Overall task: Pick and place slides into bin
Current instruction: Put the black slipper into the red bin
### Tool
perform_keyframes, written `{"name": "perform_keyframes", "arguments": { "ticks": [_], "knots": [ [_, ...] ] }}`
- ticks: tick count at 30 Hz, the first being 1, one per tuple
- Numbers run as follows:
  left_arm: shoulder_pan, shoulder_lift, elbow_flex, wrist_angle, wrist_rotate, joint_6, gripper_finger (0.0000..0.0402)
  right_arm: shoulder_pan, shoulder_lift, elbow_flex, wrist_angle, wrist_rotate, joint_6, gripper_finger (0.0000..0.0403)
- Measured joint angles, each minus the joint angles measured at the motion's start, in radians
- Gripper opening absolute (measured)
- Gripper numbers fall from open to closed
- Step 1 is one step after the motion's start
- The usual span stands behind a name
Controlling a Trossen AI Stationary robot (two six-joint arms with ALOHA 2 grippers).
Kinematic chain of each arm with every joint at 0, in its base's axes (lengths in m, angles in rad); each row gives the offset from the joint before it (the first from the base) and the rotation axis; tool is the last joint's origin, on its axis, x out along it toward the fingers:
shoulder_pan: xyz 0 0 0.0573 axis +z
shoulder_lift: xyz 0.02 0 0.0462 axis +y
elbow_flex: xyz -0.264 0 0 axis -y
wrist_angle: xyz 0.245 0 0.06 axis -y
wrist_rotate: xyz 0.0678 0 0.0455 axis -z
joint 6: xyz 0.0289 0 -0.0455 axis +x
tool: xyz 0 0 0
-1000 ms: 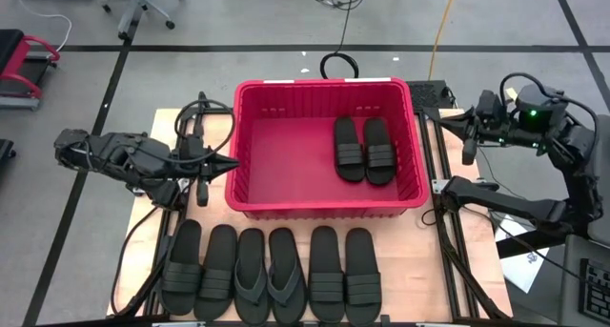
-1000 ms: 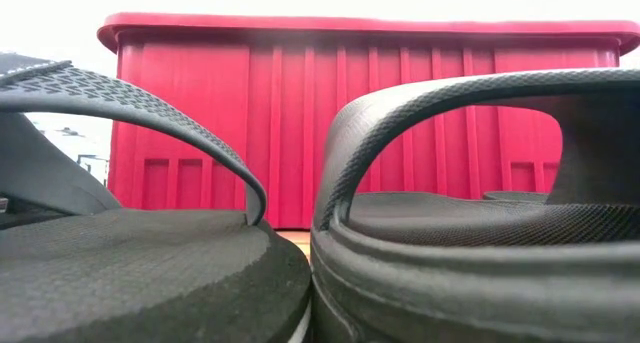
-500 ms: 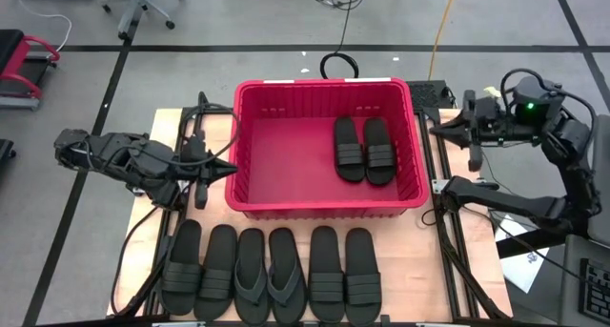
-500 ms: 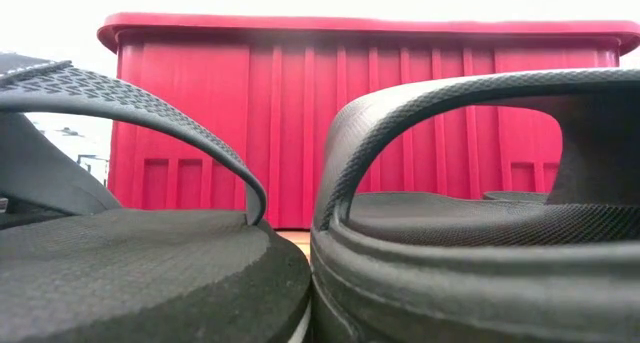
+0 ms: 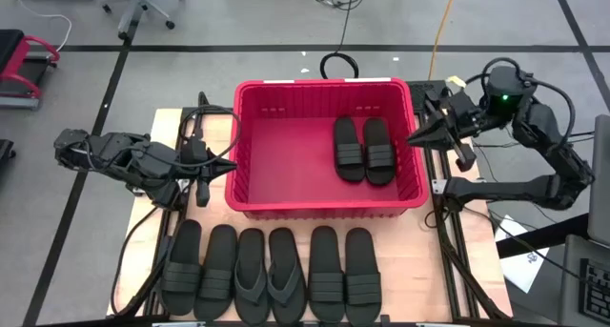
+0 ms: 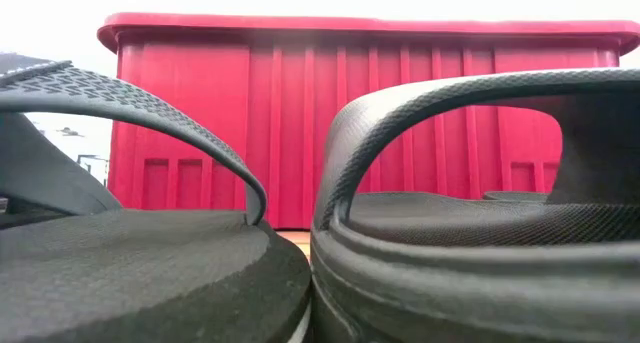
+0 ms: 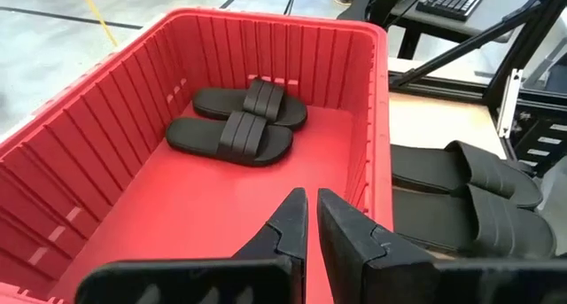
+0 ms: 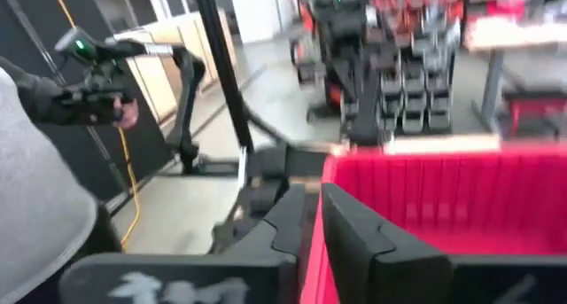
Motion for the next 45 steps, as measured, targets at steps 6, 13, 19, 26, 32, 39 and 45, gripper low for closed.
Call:
{"name": "perform_keyframes", "arguments": {
  "ticks": [6,13,19,26,32,39,45],
  "knots": [
    [0.0,0.0,0.0,0.001,-0.001,-0.008,0.0026,0.145,0.059,0.001,0.199,0.105,0.017,0.0097],
    [0.0,0.0,0.0,0.003,-0.002,-0.032,0.0026,0.263,0.124,0.001,0.175,0.106,0.018,0.0152],
    [0.0,0.001,0.0,0.007,-0.029,-0.083,0.0026,0.34,0.16,0.001,-0.052,0.099,-0.116,0.0174],
    [0.0,0.002,0.0,0.008,-0.029,-0.153,0.0026,0.484,0.192,0.001,-0.335,0.075,-0.231,0.0185],
    [0.0,0.002,0.0,0.008,-0.029,-0.163,0.0026,0.597,0.21,0.001,-0.373,0.111,-0.153,0.0196],
    [0.0,0.002,0.0,0.004,0.014,-0.12,0.0026,0.809,0.293,0.002,-0.161,0.302,0.028,0.0214],
    [0.0,0.001,0.0,-0.025,0.145,-0.097,0.0026,0.923,0.447,0.002,-0.086,0.39,0.21,0.022]
  ]
}}
